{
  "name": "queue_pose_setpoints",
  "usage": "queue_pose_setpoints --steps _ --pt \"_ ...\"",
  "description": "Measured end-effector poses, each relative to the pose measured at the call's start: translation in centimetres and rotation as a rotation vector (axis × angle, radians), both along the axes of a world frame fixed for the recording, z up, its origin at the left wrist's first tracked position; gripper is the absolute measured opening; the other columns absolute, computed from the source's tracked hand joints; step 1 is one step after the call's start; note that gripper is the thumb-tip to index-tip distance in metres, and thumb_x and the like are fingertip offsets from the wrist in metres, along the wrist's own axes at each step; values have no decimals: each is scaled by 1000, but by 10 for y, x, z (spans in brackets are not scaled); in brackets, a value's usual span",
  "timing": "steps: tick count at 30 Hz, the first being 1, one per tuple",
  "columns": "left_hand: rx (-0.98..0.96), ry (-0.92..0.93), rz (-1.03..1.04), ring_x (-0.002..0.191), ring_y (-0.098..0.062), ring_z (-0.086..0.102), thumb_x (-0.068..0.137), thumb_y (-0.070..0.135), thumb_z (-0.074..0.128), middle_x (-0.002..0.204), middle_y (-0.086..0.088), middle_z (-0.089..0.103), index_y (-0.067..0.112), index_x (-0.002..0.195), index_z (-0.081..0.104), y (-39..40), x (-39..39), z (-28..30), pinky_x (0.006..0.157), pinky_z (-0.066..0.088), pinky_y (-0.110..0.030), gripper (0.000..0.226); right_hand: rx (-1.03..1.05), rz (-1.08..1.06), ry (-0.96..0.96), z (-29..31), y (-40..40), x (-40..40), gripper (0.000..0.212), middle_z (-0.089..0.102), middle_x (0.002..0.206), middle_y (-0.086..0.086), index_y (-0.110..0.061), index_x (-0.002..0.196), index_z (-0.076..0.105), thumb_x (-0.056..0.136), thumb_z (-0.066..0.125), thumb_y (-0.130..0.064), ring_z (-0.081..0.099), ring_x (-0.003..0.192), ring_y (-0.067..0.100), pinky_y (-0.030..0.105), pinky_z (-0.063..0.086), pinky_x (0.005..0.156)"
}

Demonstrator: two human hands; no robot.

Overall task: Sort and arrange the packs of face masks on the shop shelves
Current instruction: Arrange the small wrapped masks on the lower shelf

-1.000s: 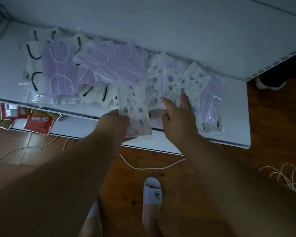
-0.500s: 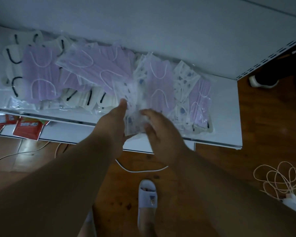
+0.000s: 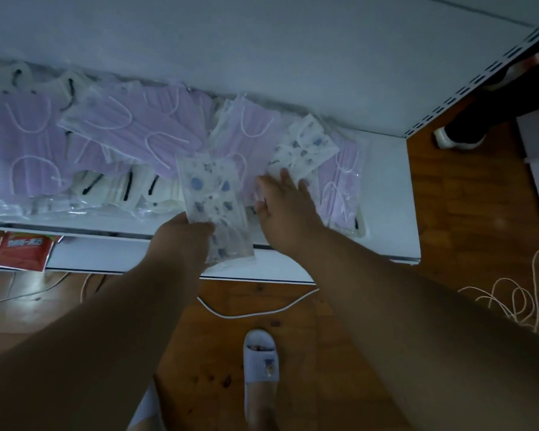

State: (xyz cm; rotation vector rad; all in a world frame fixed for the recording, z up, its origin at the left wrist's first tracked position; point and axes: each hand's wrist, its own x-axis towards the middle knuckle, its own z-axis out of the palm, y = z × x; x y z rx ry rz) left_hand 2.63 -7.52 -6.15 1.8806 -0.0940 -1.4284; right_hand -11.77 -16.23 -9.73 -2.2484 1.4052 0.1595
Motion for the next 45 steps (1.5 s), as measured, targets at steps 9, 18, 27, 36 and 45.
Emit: queue_pose_setpoints --steps 9,18,27,36,45 --pt "-8 -7 -22 92 -25 61 97 13 62 94 1 63 19 122 63 -5 -6 2 97 52 -45 26 44 -124 151 -4 -18 -26 60 -2 165 15 -36 153 27 99 44 -16 -3 153 30 47 -1 122" --pt "23 -72 -106 102 -23 56 100 15 59 115 -3 60 13 134 58 -5 -13 1 89 47 -35 35 -55 -112 202 1 -13 -33 48 35 155 8 -14 143 46 94 47 -16 28 144 25 42 10 123" --pt "57 -95 -172 105 -24 55 100 18 59 114 -3 59 15 132 58 -6 -18 0 97 47 -38 32 -163 -90 272 -5 14 -39 51 41 137 11 -45 151 25 102 37 -41 37 129 34 49 17 119" --pt "54 -77 -170 109 -27 59 102 16 55 117 -3 60 12 134 56 -3 -23 12 66 46 -19 33 -237 -331 4 2 18 -38 36 57 126 9 -16 131 58 99 43 -20 51 117 29 39 38 104" --pt "22 -14 -81 102 -30 69 93 34 68 111 -5 71 17 118 65 1 -23 11 95 55 -50 30 -151 75 -365 4 65 -35 40 64 121 16 -11 122 64 86 47 -7 55 120 37 54 46 98"
